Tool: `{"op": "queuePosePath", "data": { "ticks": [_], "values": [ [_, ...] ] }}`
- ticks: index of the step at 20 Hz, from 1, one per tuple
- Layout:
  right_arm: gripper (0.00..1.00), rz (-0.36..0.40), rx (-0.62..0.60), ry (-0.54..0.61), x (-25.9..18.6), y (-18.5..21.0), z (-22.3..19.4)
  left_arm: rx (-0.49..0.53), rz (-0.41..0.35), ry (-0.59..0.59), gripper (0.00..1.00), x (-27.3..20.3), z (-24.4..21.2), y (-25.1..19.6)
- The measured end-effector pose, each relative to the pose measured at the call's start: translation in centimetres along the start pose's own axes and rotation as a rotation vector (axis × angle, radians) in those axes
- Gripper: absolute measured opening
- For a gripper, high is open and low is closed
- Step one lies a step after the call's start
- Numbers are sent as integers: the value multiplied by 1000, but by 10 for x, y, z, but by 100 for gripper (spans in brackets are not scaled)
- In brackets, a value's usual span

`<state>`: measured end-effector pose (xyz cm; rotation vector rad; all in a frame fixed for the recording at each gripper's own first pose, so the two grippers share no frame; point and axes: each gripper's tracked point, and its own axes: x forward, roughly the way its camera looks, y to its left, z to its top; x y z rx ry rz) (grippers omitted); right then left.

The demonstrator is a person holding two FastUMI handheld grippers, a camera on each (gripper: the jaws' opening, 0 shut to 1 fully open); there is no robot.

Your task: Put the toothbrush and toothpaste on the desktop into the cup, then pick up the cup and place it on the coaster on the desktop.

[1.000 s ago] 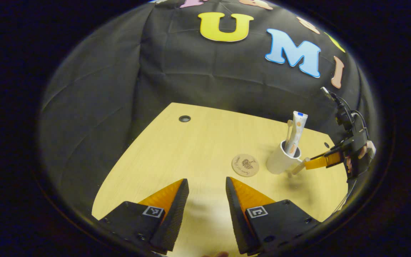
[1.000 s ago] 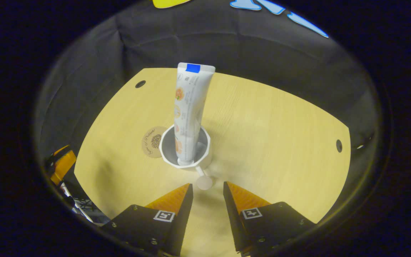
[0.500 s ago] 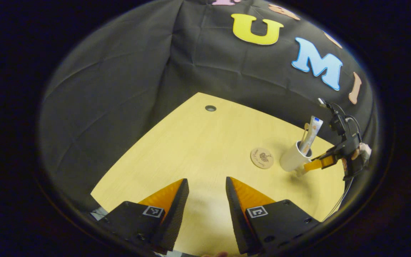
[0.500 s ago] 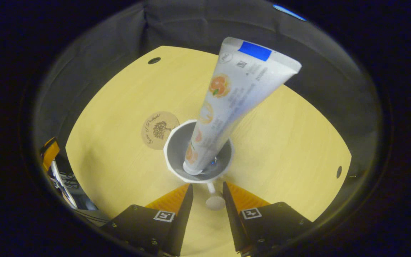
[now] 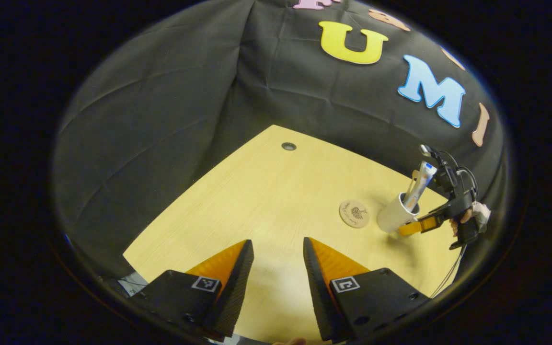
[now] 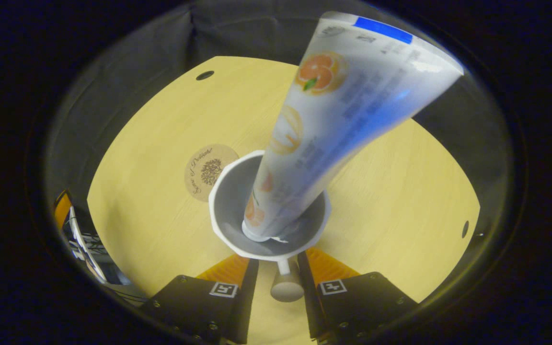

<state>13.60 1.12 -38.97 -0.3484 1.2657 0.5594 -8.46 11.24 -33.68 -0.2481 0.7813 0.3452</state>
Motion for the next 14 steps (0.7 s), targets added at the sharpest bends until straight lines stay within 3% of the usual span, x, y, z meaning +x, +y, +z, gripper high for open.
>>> {"op": "queuePosePath", "data": {
  "ticks": [1, 2, 4, 7, 8, 9, 14],
  "values": [
    [47, -4, 17, -11, 2, 1, -2, 4, 3, 0, 70, 0, 0, 0],
    [26, -6, 32, -29, 1, 2, 2, 7, 8, -4, 70, -2, 1, 1],
    [30, -13, 30, -48, 3, 3, 3, 5, 6, -9, 70, -5, 3, 0],
    [24, -19, 32, -79, 3, 6, 6, -1, 16, -10, 70, -6, 1, 2],
    [28, -16, 48, -85, 3, 8, 6, -6, 17, -10, 70, -7, 1, 2],
    [24, -16, 62, -94, 3, 9, 7, -9, 18, -11, 70, -8, 2, 3],
    [23, -30, 91, -118, 2, 13, 6, -20, 29, -8, 70, -9, 1, 7]
  ]
}}
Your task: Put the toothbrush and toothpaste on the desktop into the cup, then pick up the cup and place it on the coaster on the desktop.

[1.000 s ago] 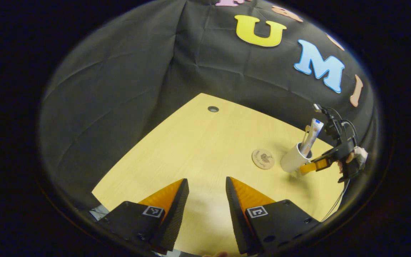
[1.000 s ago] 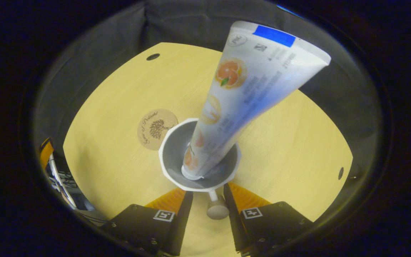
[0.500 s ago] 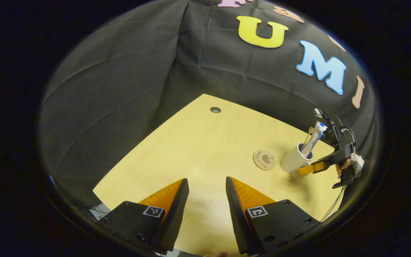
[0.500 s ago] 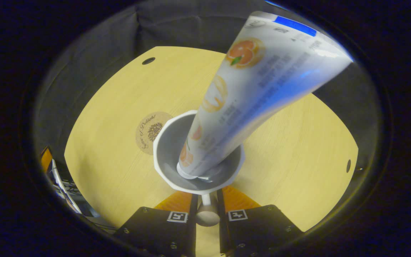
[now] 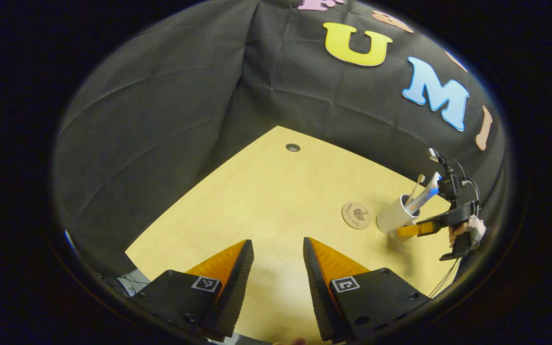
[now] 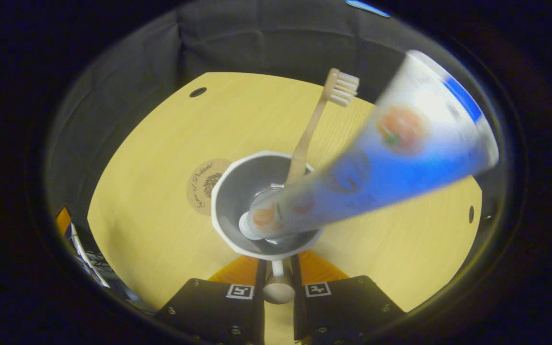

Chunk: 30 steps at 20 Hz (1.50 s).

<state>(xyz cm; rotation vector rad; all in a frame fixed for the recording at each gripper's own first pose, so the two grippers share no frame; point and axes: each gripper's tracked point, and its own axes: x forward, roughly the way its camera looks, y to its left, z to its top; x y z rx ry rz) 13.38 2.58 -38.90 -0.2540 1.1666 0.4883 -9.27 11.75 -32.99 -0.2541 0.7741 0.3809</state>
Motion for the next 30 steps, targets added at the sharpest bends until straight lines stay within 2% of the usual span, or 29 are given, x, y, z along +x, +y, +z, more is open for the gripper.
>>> {"op": "queuePosePath", "data": {
  "ticks": [7, 11, 12, 13, 20, 26, 30],
  "values": [
    [24, -16, 14, -13, -3, 4, 7, -10, 21, -4, 70, -10, -4, 16],
    [24, 16, 8, -34, -12, 25, 18, -29, 34, -8, 70, -15, -10, 29],
    [19, 13, -5, -39, -11, 28, 21, -36, 35, -10, 70, -17, -10, 31],
    [24, 13, -20, -41, -12, 31, 24, -43, 37, -11, 70, -19, -11, 33],
    [23, 37, -73, -37, -28, 57, 53, -73, 45, -13, 70, -42, -13, 42],
    [23, 39, -111, -11, -24, 54, 50, -48, 38, -14, 71, -40, -13, 41],
    [23, -9, -144, 4, -24, 50, 49, -52, 43, -10, 70, -42, -10, 42]
  ]
}}
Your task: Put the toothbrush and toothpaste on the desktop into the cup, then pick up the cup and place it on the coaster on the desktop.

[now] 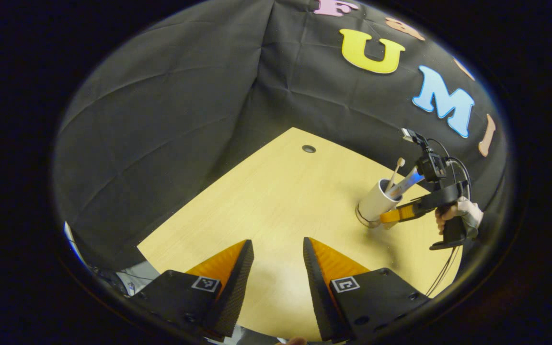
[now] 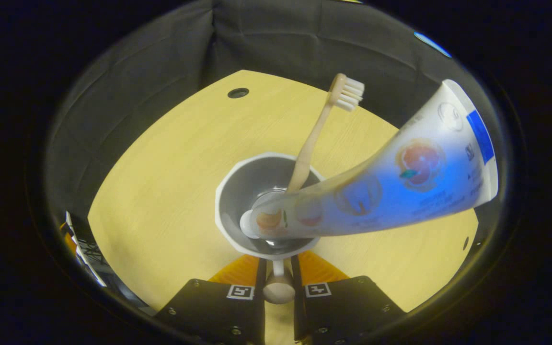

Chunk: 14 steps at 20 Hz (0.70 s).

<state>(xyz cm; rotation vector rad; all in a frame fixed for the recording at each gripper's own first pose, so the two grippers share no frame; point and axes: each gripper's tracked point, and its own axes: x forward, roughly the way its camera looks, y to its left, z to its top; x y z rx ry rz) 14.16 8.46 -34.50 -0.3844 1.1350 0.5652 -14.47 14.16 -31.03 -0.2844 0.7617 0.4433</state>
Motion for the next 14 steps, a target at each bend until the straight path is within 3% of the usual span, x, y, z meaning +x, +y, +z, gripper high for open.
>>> {"op": "queuePosePath", "data": {
  "ticks": [9, 14],
  "values": [
    [30, -31, -15, -18, -3, -7, 1, 9, -18, 4, 70, 0, -2, 0],
    [35, -9, 41, -55, -27, -2, -2, 44, -54, 1, 70, 0, 2, -19]
  ]
}}
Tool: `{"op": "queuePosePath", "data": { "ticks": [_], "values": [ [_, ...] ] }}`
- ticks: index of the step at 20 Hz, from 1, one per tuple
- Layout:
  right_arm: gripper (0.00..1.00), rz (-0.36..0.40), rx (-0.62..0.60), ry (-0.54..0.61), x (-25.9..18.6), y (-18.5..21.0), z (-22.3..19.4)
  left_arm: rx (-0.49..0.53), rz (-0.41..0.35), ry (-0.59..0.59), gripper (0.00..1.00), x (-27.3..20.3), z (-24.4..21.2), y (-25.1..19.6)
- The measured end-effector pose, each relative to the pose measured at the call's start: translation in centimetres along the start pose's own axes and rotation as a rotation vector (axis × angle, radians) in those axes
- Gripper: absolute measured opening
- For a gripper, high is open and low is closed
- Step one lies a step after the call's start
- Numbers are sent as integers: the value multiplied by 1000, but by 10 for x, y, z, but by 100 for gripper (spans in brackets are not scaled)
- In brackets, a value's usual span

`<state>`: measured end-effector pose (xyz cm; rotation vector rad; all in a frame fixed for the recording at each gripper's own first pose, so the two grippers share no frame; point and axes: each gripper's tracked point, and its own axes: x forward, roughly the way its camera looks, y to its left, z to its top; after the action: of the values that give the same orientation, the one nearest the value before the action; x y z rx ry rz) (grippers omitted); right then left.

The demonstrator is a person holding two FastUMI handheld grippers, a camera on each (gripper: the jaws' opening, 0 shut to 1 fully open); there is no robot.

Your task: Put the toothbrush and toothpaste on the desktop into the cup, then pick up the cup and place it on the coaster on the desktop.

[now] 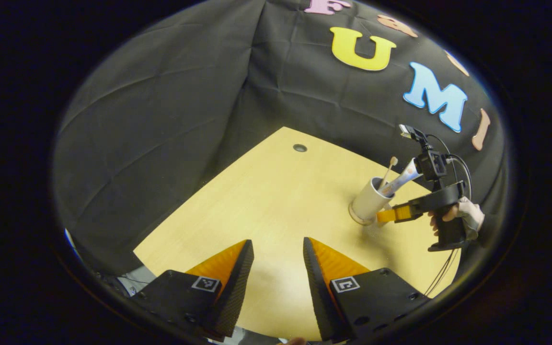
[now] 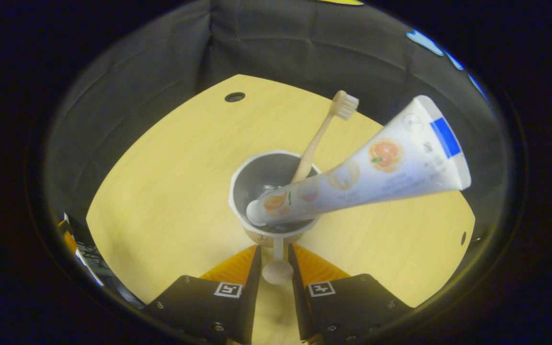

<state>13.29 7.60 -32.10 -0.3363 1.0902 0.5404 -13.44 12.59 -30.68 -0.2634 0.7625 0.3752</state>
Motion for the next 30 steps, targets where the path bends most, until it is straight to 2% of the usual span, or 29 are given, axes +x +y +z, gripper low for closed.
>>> {"op": "queuePosePath", "data": {
  "ticks": [4, 10, 17, 23, 26, 30],
  "values": [
    [35, 5, 50, -72, -35, -2, -2, 44, -53, -16, 70, 3, 11, -26],
    [35, -18, 148, -169, -95, -17, -21, 136, -172, -69, 70, 2, 34, -89],
    [35, -111, 272, -315, -177, -51, -41, 242, -317, -157, 69, -20, 64, -170],
    [35, -280, 353, -559, -266, -82, -33, 309, -375, -280, 70, -48, 108, -227],
    [34, -372, 353, -686, -309, -93, -23, 323, -421, -385, 70, -73, 149, -240],
    [34, -457, 334, -820, -358, -97, -15, 342, -470, -489, 70, -108, 186, -270]
  ]
}}
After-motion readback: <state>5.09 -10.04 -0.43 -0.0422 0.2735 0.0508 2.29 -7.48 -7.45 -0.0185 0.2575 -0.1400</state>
